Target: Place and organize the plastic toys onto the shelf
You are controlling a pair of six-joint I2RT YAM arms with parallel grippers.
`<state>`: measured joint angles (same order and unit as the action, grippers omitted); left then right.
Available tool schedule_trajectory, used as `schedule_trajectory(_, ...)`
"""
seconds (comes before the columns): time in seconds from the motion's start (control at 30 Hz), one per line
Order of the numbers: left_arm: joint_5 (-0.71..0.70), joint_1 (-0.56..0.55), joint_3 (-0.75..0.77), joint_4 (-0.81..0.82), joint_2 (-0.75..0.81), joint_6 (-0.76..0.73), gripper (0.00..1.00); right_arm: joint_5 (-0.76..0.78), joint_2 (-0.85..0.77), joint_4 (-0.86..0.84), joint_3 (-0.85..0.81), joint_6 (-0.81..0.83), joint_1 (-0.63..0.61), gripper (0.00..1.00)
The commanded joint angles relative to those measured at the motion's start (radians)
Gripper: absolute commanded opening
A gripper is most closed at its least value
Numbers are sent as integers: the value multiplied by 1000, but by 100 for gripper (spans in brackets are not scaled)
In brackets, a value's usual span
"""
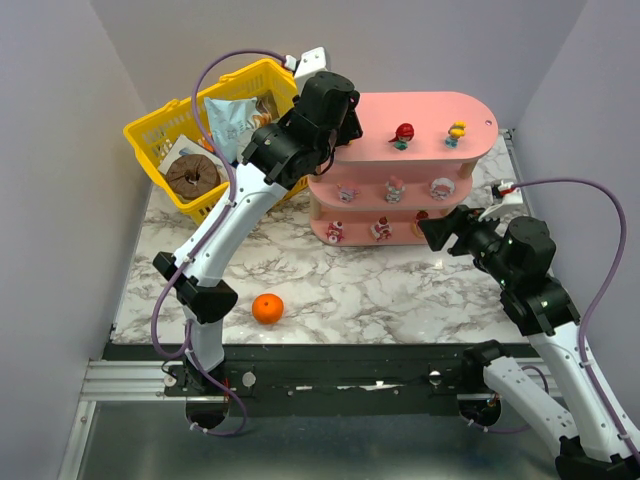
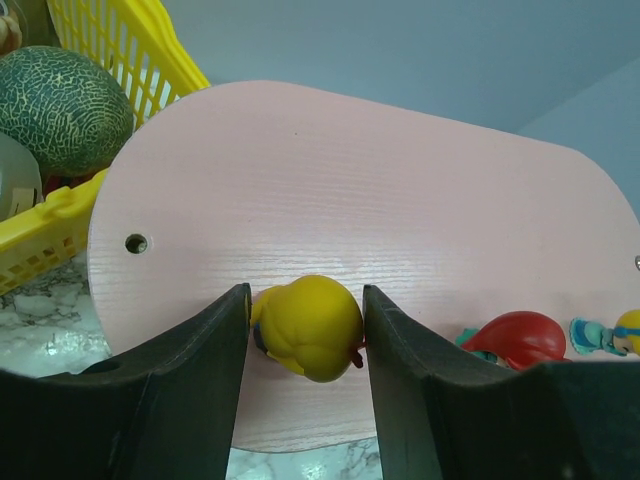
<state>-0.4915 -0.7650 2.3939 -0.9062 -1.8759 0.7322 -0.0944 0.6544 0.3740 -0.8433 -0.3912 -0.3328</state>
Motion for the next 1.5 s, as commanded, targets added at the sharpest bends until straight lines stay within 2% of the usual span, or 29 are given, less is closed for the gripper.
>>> schedule_trajectory(0.0,19,6,30,15,-9,-19,58,12,-1,-24,9,18,-3,80)
schedule_trajectory(0.53,19,16,36,104,24,-68,66,12,-2,-24,9,25,-5,80)
schedule_trajectory(0.73,4,18,-16,148,112,-140,68,25,2,-12,-5,20,-5,80)
schedule_trajectory(0.83,-13,16,-64,168,170,-180,73,27,7,-7,-19,17,-5,80)
schedule_trajectory(0.9,-21,16,-87,171,213,-212,83,31,10,0,-26,14,-5,80)
schedule_trajectory(0.97,22,16,-143,176,245,-244,99,42,13,9,-40,11,-5,80)
schedule_trajectory(1.1,90,16,-352,191,397,-298,99,82,21,40,-74,-18,-3,83)
schedule_trajectory(1.13,90,16,-463,194,429,-298,99,88,25,60,-86,-20,-5,83)
schedule_trajectory(1.2,65,16,-582,211,531,-301,99,123,28,84,-123,-18,-5,86)
schedule_trajectory(1.23,53,15,-701,217,569,-295,99,152,28,110,-135,-20,-5,87)
schedule_trajectory(1.3,44,15,-820,251,688,-298,99,189,27,138,-175,-21,-5,99)
schedule_trajectory(1.33,39,15,-934,262,728,-297,99,237,25,153,-189,-24,-3,100)
schedule_trajectory(1.47,82,15,-1174,297,923,-268,99,344,28,265,-257,-55,-5,100)
